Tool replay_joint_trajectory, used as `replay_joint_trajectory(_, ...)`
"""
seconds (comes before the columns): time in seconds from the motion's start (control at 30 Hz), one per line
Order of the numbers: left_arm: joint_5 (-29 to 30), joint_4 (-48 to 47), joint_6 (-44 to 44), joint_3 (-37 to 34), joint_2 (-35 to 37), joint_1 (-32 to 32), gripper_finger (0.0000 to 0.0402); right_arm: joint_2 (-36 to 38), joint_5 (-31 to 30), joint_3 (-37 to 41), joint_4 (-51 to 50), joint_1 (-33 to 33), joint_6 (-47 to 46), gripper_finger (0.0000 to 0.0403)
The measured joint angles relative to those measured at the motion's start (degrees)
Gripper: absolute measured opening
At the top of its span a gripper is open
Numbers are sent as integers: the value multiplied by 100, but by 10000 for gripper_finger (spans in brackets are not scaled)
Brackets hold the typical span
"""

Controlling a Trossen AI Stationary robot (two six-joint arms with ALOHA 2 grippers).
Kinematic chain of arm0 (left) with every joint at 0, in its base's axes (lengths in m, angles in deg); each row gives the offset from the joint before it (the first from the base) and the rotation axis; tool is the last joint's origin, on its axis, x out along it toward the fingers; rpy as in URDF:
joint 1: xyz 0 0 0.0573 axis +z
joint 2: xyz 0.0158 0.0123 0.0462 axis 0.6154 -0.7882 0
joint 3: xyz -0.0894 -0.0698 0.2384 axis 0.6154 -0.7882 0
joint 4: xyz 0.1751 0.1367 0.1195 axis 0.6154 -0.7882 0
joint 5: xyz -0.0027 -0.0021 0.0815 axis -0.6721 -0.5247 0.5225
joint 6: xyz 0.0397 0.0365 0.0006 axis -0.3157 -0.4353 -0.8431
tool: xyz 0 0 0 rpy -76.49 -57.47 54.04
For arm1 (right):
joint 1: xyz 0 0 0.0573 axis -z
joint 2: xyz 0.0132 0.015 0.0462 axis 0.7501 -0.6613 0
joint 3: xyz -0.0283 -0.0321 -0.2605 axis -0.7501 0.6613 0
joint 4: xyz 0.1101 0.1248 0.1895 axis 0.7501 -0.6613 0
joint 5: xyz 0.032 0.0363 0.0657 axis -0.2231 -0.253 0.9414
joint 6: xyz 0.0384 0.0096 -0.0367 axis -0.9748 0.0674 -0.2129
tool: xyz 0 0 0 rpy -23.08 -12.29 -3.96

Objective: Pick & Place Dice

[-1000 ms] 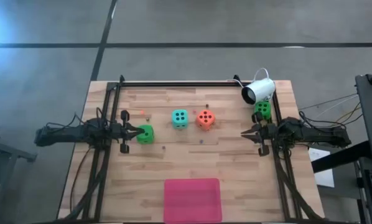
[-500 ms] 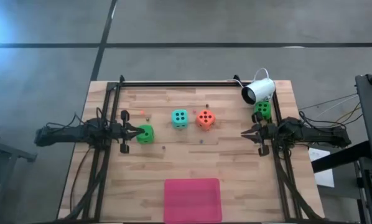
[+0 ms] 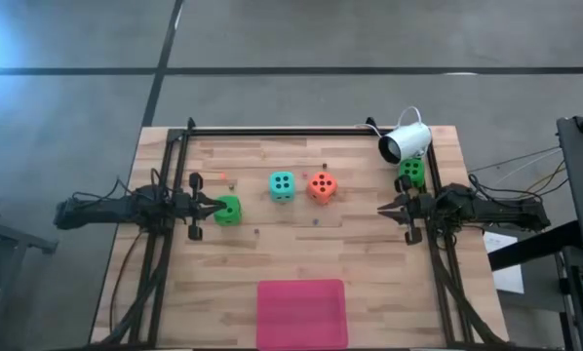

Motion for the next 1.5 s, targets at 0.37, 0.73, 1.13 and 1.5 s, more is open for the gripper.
replay_joint_trajectory(0.37, -2, 0, 0, 0, 1, 1, 28, 0, 0, 0, 90, 0, 25, 38)
replay_joint_trajectory(0.73, -1, 0, 0, 0, 1, 0, 28, 1, 8, -6, 1309, -1, -169, 38)
replay_joint_trajectory(1.13, 0, -1, 0, 0, 2, 1, 28, -613, -952, -1639, -539, -3, -411, 12)
replay_joint_trajectory(1.5, -2, -1, 0, 0, 1, 1, 28, -2948, -1959, -3193, -2234, -14, -1272, 8)
